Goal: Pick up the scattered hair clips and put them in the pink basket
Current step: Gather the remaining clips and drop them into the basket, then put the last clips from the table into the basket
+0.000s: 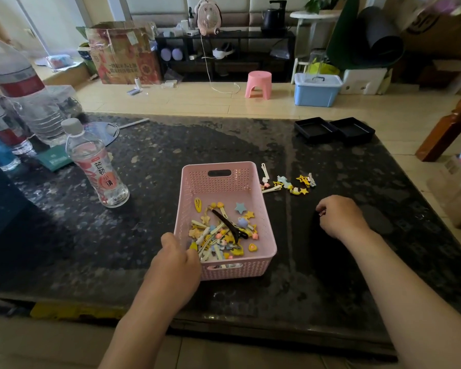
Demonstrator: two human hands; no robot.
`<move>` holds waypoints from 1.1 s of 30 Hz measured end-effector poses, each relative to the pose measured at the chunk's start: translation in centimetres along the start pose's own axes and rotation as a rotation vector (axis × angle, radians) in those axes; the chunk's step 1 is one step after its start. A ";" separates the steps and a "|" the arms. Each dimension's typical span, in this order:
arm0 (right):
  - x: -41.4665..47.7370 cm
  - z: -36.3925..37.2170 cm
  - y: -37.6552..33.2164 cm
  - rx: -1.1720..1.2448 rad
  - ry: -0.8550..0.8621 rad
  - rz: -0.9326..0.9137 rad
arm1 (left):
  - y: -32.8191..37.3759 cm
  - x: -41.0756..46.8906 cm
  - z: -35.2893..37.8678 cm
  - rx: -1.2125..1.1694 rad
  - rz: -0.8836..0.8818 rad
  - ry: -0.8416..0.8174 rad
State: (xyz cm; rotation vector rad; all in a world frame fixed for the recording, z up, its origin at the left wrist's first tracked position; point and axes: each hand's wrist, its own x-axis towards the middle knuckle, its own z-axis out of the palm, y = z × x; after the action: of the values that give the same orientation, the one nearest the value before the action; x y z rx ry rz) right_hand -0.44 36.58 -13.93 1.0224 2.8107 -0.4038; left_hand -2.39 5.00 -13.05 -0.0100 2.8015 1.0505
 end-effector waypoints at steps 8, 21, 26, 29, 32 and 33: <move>-0.5 0.5 -0.5 0.055 0.060 0.105 | 0.5 -0.9 -0.9 0.099 0.073 -0.147; -5.9 -5.0 -9.6 0.708 0.070 -0.477 | 1.1 -1.6 -1.0 0.026 -0.035 -0.159; -5.5 -3.1 -9.8 0.626 0.127 -0.471 | 0.7 -0.8 -1.3 0.105 0.152 -0.265; -2.7 -2.0 -7.3 0.507 0.225 -0.268 | 0.7 -0.7 -1.0 -0.055 0.057 -0.015; 0.4 -0.5 -4.0 0.342 0.184 -0.116 | 0.3 -0.2 -0.1 -0.001 0.058 -0.007; 1.2 0.1 -3.2 0.297 0.149 -0.080 | 0.2 -0.3 -0.2 0.001 0.068 0.000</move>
State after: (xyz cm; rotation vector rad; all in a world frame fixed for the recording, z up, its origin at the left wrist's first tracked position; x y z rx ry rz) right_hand -3.41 34.99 -13.58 1.0321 2.9943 -0.8063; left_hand -2.16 5.03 -12.75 0.0854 2.8205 1.0633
